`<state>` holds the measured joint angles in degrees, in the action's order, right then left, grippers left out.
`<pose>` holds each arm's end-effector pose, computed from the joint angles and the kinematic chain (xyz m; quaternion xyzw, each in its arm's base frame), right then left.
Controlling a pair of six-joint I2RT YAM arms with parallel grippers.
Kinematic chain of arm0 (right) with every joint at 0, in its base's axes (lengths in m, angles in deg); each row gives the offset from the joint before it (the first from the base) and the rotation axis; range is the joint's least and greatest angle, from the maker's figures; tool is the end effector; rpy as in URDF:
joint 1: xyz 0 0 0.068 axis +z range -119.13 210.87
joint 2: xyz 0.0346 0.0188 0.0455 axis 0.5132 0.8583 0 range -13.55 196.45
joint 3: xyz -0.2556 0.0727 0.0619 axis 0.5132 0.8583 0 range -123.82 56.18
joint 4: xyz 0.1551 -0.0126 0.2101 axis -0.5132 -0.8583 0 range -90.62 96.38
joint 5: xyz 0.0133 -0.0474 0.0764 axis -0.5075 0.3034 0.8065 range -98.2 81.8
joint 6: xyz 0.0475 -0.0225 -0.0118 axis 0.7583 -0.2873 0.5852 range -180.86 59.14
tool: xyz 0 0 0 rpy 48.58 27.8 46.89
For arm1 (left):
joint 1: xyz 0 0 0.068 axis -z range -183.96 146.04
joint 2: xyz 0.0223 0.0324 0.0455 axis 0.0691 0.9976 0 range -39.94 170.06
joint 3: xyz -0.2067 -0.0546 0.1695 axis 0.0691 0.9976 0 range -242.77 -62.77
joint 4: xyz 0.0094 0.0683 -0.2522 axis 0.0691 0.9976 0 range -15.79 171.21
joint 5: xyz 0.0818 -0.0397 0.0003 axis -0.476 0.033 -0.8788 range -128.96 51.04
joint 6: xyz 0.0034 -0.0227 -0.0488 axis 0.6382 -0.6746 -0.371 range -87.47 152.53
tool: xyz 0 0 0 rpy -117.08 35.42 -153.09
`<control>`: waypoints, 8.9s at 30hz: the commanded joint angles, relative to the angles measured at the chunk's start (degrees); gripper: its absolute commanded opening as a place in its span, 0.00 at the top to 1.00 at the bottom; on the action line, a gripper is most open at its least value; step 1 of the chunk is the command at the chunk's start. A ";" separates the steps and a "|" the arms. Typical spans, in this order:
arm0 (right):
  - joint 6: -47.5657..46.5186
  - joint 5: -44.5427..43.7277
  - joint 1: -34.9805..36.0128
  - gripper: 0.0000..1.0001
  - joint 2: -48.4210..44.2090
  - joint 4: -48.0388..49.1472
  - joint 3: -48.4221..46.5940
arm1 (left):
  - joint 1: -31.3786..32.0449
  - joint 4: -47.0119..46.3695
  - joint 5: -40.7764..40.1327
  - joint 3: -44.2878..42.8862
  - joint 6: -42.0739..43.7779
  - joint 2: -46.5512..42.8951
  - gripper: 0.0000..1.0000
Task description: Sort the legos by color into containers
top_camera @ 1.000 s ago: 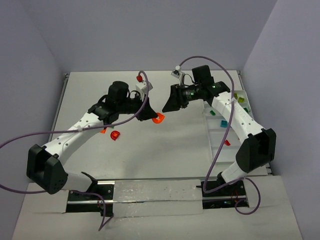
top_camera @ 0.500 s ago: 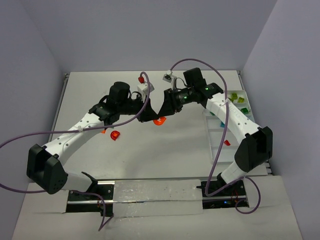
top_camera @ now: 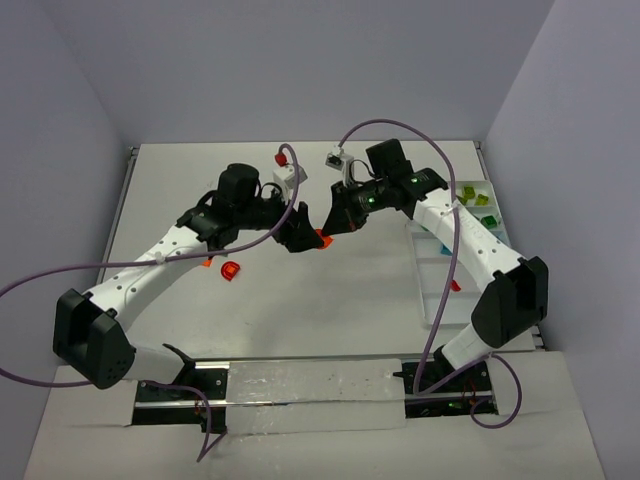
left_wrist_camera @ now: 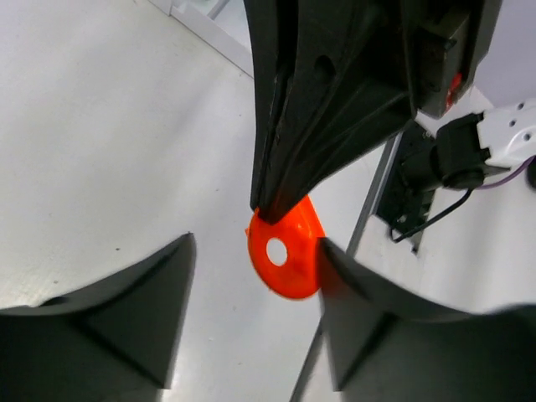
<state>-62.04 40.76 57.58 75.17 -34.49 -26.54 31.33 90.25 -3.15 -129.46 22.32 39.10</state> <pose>0.2834 0.1726 0.3405 -0.3518 0.7848 0.4497 0.2411 0.2429 -0.1976 0.3301 0.3312 0.7636 -0.4320 0.3473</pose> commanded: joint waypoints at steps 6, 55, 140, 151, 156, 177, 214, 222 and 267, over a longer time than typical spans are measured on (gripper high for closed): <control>-7.63 -8.31 -14.07 1.00 -7.91 -4.95 8.56 | -10.08 3.26 2.75 -1.35 1.49 -6.66 0.01; -44.96 -43.66 -71.54 0.45 -5.30 -4.49 29.47 | -27.66 21.20 -8.00 1.76 16.54 -5.84 0.10; -27.38 -31.20 -47.36 0.20 -10.32 -22.58 13.11 | -49.45 31.86 7.87 4.46 104.96 23.70 0.67; -27.10 -30.50 -46.92 0.15 -11.03 -22.12 12.85 | -48.90 29.80 6.40 8.61 107.90 20.59 0.80; -26.76 -29.97 -46.64 0.14 -10.49 -22.58 12.23 | -48.82 28.76 6.65 9.51 106.70 19.42 0.78; -26.24 -30.06 -45.95 0.14 -9.54 -22.14 13.29 | -45.93 35.38 8.58 4.46 114.09 19.74 0.16; -23.84 -26.39 -42.81 0.12 -7.72 -23.07 8.81 | -43.26 37.47 2.95 -1.23 110.32 25.89 0.55; -18.19 -15.38 -36.11 0.00 -6.84 -20.94 4.44 | -43.70 45.72 8.69 -10.16 108.56 19.98 0.62; 46.88 13.72 3.52 0.44 12.69 45.33 0.30 | -14.55 19.35 21.89 -10.52 55.61 0.93 0.64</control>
<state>-16.33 52.59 60.18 87.03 8.55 -23.74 16.48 112.48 17.46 -137.73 79.57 39.70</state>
